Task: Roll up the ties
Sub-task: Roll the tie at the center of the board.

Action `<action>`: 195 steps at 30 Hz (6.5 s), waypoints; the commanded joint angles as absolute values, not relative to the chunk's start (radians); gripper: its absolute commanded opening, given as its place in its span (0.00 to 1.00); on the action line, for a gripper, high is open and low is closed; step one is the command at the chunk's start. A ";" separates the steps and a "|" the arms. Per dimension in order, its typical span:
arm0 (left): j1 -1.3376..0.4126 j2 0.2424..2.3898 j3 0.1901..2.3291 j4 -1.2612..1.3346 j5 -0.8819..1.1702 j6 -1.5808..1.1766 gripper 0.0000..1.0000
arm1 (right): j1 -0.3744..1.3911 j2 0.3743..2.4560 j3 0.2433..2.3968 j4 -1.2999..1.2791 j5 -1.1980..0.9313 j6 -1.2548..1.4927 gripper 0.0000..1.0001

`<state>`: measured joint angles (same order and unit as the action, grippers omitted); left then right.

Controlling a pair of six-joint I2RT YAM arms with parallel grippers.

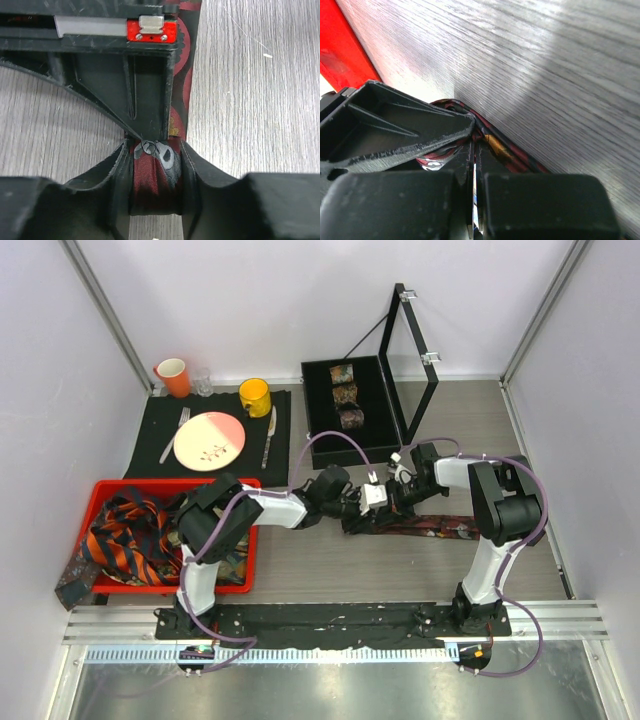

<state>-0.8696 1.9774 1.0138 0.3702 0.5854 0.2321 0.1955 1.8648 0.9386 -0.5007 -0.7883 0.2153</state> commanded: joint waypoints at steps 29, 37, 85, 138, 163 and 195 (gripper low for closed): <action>-0.916 2.006 1.103 -0.121 0.460 0.483 0.21 | 0.215 1.700 0.798 -0.229 -0.871 0.392 0.44; -0.905 2.002 1.101 -0.140 0.480 0.472 0.25 | 0.222 1.752 0.778 -0.260 -0.804 0.299 0.01; -0.874 1.960 1.032 0.221 0.586 0.322 0.49 | 0.235 1.982 0.920 -0.399 -0.572 0.250 0.01; -0.825 1.884 1.080 -0.200 0.523 0.509 0.59 | 0.213 1.919 0.934 -0.466 -0.698 0.186 0.01; -0.821 1.874 1.184 -0.166 0.675 0.701 0.85 | 0.192 1.939 0.973 -0.486 -0.739 0.184 0.01; -0.838 1.853 1.029 -0.137 0.503 0.506 0.04 | 0.155 1.837 0.954 -0.462 -0.741 0.270 0.27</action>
